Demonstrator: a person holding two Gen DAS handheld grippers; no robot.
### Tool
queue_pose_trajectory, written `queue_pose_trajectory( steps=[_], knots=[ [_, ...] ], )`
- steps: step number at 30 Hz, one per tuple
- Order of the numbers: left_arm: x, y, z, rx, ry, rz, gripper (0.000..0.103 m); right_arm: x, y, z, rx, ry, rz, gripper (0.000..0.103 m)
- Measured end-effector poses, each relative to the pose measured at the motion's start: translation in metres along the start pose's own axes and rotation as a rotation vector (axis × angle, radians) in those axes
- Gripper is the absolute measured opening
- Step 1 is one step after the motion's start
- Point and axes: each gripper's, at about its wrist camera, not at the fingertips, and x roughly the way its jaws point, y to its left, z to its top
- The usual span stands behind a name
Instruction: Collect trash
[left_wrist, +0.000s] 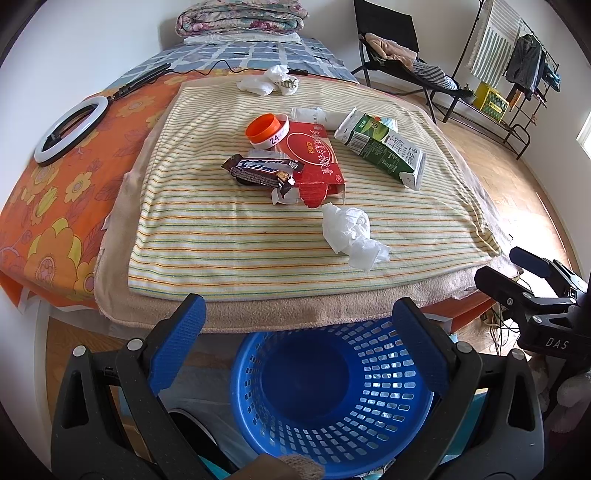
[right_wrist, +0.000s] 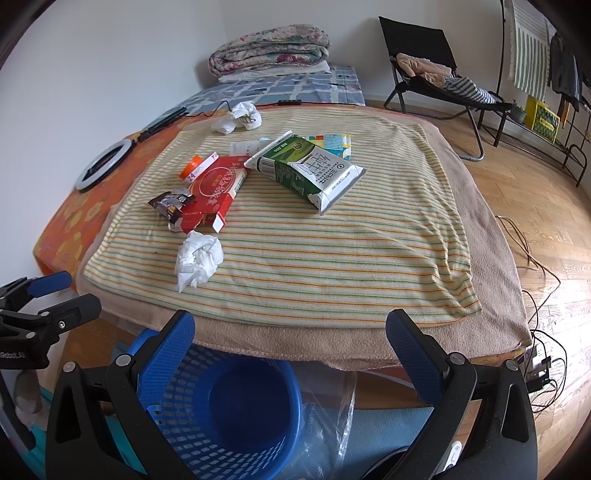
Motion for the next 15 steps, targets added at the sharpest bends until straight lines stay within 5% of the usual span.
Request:
queue_pose_trajectory(
  steps=[15],
  knots=[
    [-0.0003,-0.0034,0.0027,0.003,0.002,-0.001,0.103,0.0009,0.0008,-0.0005,-0.012,-0.004,-0.005,0.102]
  ],
)
